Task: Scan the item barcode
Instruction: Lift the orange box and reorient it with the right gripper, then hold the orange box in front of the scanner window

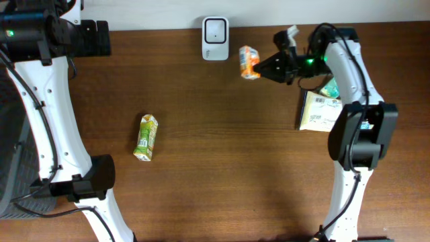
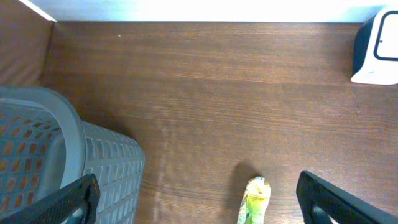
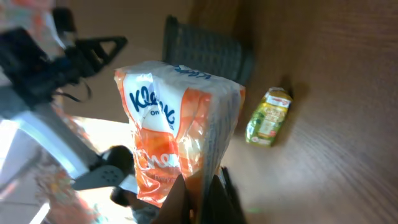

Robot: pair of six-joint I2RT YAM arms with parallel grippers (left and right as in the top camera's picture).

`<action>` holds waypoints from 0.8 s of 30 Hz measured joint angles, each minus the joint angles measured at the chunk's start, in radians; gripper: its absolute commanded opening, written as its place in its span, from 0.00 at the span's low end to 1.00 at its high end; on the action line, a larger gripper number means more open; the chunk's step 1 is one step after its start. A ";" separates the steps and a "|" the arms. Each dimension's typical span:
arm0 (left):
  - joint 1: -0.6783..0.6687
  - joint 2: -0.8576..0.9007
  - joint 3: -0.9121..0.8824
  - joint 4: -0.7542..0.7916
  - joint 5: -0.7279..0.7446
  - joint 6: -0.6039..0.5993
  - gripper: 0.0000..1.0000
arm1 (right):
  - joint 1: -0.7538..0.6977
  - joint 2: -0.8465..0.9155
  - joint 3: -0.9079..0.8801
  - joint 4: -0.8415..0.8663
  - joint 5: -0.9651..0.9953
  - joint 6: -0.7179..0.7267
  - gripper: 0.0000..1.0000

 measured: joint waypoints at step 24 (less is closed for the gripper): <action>0.000 0.000 0.000 0.000 0.000 0.000 0.99 | 0.125 -0.430 0.001 0.181 0.623 0.224 0.04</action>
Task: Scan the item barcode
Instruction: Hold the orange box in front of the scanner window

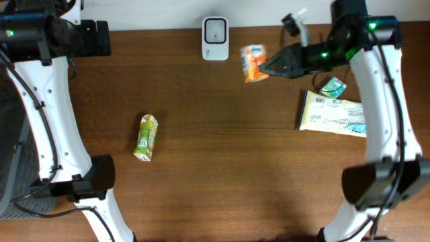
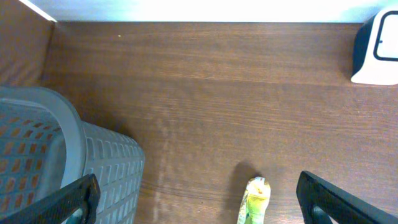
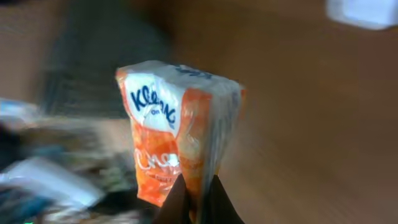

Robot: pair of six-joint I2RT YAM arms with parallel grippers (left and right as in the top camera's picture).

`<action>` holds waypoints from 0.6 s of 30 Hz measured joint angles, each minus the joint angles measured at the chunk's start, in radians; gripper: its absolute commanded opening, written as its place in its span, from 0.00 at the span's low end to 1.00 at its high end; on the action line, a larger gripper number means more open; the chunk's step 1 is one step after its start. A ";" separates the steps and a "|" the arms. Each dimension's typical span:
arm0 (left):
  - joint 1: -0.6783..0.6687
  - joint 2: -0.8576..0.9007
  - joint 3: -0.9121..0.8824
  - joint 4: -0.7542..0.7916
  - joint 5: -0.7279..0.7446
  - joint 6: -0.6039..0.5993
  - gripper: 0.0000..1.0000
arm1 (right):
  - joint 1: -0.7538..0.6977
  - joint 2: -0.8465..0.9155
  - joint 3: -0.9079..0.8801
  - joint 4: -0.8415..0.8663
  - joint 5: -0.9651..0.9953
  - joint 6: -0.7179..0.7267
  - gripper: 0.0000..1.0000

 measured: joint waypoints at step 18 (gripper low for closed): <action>0.000 0.000 0.000 0.000 0.000 0.000 0.99 | 0.483 0.397 0.015 0.970 1.529 -0.317 0.04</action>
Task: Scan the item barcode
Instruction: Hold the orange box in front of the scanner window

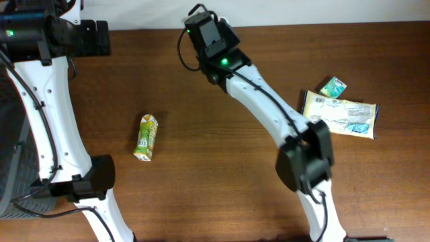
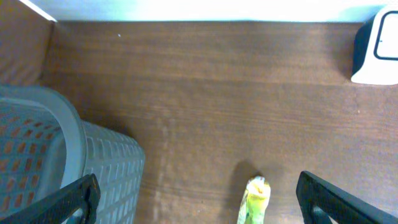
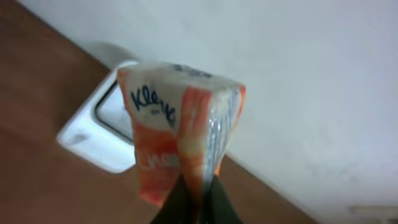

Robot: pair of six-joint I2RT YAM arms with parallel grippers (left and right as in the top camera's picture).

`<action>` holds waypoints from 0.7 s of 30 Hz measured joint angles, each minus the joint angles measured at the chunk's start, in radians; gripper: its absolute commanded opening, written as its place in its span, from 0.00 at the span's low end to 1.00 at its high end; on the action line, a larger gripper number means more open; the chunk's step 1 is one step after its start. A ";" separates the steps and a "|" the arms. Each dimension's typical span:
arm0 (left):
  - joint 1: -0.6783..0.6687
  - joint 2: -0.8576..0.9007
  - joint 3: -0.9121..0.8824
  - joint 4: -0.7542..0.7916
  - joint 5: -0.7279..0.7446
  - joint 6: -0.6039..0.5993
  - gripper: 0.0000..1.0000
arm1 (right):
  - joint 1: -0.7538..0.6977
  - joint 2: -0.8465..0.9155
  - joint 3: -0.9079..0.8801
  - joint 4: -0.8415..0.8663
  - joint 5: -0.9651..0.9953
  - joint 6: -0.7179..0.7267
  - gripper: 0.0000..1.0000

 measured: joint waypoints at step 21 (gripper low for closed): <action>0.000 0.000 0.000 0.001 0.000 0.000 0.99 | -0.089 0.184 0.000 0.293 -0.161 -0.611 0.04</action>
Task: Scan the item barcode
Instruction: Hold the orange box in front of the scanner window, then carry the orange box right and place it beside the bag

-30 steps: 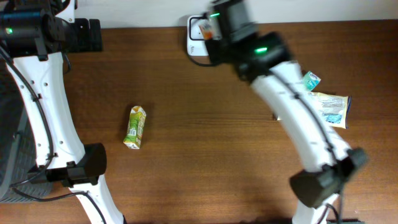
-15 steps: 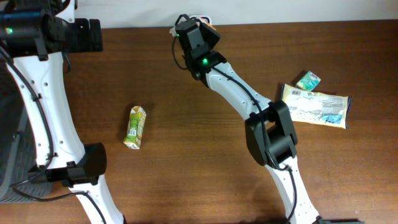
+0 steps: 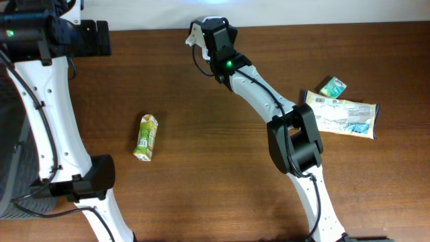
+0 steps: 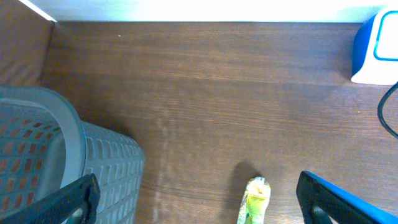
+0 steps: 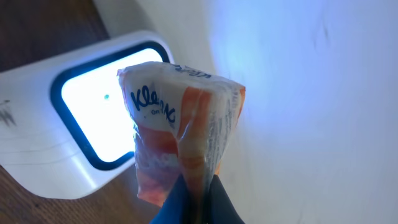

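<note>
An orange-and-white Kleenex tissue pack point(image 5: 177, 134) is pinched from below by my right gripper point(image 5: 198, 190), which is shut on it. The pack hangs right in front of the white scanner point(image 5: 74, 155), whose window point(image 5: 102, 115) glows bright white with a blue rim. In the overhead view the right wrist point(image 3: 216, 35) covers the scanner and the pack at the table's far edge. The scanner point(image 4: 376, 50) shows a blue glow in the left wrist view. My left gripper point(image 4: 198, 183) hangs open high over the table's left side, holding nothing.
A green drink carton point(image 3: 146, 137) lies left of centre, also seen as the carton point(image 4: 256, 202) between the left fingers. A grey laundry-style basket point(image 4: 68, 155) stands at the left. A flat snack packet point(image 3: 339, 114) and a small teal item point(image 3: 332, 87) lie at the right.
The right gripper now holds the tissue pack closer to the scanner, and the scanner's window has lit up white with a blue glow. The left arm has not moved.
The right gripper first held the tissue pack in the air just right of the scanner, and still did at the second moment with the arm reposed. Then it held the pack over the dark scanner window. Now the pack faces the lit window.
</note>
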Robot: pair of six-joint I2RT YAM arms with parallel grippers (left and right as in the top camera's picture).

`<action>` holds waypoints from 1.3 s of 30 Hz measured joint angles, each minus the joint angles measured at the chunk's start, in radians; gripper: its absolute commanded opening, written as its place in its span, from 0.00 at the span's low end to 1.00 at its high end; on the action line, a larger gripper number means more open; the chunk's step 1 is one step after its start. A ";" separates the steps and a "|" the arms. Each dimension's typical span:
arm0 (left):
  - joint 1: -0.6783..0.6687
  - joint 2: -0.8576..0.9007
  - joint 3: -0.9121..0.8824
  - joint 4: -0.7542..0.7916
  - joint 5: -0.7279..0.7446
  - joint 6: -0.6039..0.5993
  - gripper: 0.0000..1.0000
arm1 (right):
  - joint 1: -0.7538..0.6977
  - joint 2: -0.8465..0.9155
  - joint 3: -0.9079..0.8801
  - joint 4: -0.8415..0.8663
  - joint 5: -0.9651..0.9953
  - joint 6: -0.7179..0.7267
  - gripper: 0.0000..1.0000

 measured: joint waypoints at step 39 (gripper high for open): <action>0.000 0.000 0.000 0.000 0.000 0.000 0.99 | -0.059 -0.342 -0.004 -0.615 -0.087 0.681 0.04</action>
